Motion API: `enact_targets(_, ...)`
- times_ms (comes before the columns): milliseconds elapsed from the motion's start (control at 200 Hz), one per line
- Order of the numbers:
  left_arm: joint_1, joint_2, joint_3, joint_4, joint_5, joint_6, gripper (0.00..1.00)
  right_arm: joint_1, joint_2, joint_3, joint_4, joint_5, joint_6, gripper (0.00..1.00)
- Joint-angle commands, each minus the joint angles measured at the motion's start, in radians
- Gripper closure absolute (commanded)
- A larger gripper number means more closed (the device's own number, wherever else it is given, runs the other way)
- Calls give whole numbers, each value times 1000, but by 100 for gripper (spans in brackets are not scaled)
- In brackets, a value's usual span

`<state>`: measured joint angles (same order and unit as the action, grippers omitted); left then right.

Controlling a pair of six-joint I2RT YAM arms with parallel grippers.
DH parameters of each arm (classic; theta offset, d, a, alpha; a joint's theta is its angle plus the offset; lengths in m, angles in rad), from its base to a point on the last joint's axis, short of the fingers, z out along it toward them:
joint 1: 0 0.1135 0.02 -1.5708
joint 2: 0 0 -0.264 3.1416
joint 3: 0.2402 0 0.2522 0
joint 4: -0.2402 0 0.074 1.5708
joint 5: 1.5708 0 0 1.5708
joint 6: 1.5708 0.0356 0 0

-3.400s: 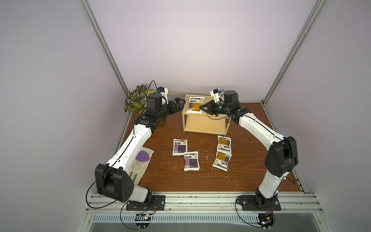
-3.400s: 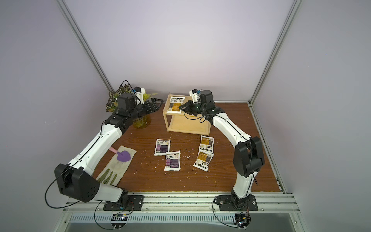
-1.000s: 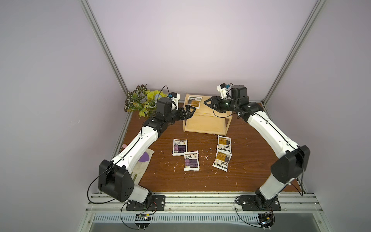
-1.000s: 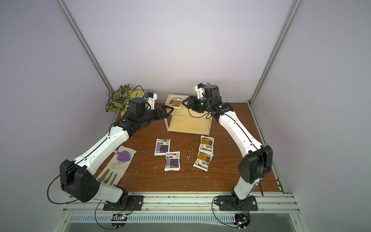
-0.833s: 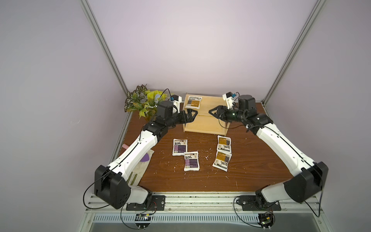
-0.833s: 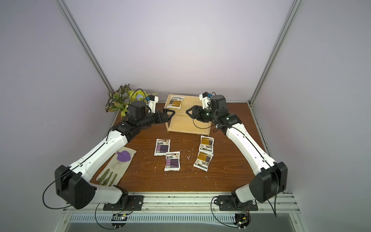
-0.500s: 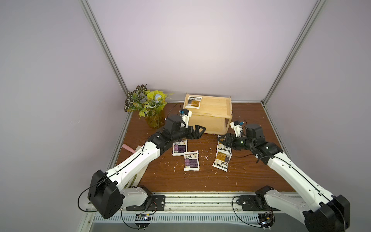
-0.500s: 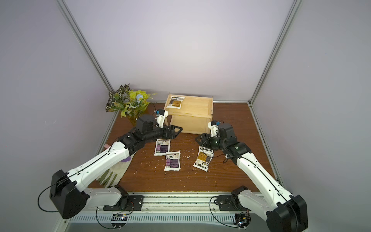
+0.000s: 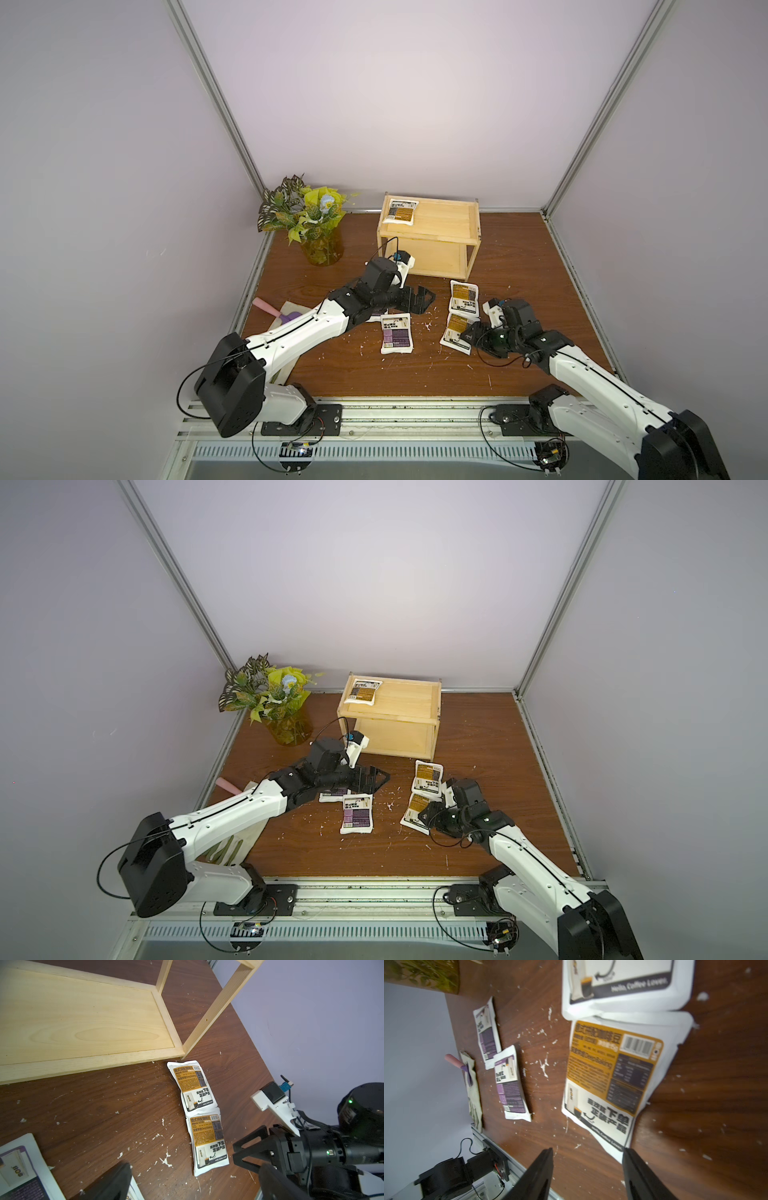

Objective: Place the bagged coffee beans on the shelf by color
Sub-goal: Pick up the bagged coffee beans at the center of the board.

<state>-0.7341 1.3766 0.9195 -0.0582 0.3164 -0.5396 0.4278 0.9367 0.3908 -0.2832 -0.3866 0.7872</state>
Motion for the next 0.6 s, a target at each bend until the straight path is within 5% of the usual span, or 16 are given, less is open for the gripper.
enact_targets(0,-13,12,-20,42,24,24,0,-11,-16,-13,31,41,-1,40)
enact_targets(595,-14,70,-30,102,59,32,0,-83,143,-28,217,-28,-21,41)
